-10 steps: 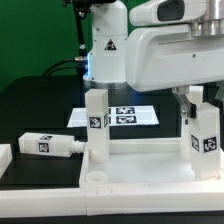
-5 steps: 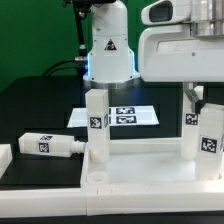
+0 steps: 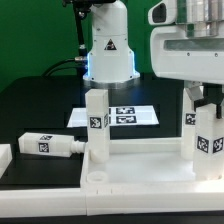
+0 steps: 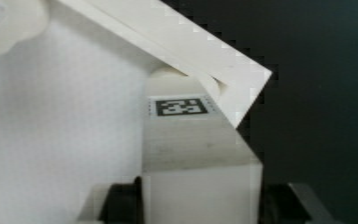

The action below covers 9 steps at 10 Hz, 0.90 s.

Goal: Assemble desk

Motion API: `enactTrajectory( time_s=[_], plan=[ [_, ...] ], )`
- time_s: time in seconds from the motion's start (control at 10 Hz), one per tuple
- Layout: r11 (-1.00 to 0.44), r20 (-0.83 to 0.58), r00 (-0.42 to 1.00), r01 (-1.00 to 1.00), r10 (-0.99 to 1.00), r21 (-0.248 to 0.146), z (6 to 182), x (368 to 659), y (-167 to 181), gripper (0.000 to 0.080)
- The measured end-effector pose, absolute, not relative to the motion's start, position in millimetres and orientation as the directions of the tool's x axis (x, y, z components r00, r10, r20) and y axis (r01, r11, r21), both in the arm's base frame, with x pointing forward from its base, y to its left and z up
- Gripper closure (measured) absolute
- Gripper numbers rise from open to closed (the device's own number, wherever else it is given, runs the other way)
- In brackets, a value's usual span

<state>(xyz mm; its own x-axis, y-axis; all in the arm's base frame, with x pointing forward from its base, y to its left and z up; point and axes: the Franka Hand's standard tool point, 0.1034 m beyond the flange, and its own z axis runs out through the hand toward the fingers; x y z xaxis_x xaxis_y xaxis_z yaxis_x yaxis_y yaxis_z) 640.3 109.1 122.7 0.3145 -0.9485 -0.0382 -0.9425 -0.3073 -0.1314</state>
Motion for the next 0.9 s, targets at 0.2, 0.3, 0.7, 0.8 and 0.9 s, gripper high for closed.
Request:
enactTrajectory(
  time_s=[0.2, 0.3, 0.7, 0.8, 0.9],
  plan=[
    [0.134, -0.139, -0.117, -0.984, -0.983, -0.117, 122.8, 642.2, 116.4, 0.0512],
    [0.215, -0.162, -0.195, -0.969, -0.967, -0.120, 122.7, 641.7, 116.0, 0.0512],
    [-0.109, -0.111, 0.128, -0.981, -0.986, -0.161, 120.2, 640.7, 114.8, 0.0320],
    [-0.332, -0.071, 0.349, -0.926, -0.935, -0.182, 120.6, 641.8, 111.0, 0.0191],
    [-0.498, -0.044, 0.513, -0.847, -0.857, -0.184, 121.0, 642.1, 108.8, 0.0159]
  ],
)
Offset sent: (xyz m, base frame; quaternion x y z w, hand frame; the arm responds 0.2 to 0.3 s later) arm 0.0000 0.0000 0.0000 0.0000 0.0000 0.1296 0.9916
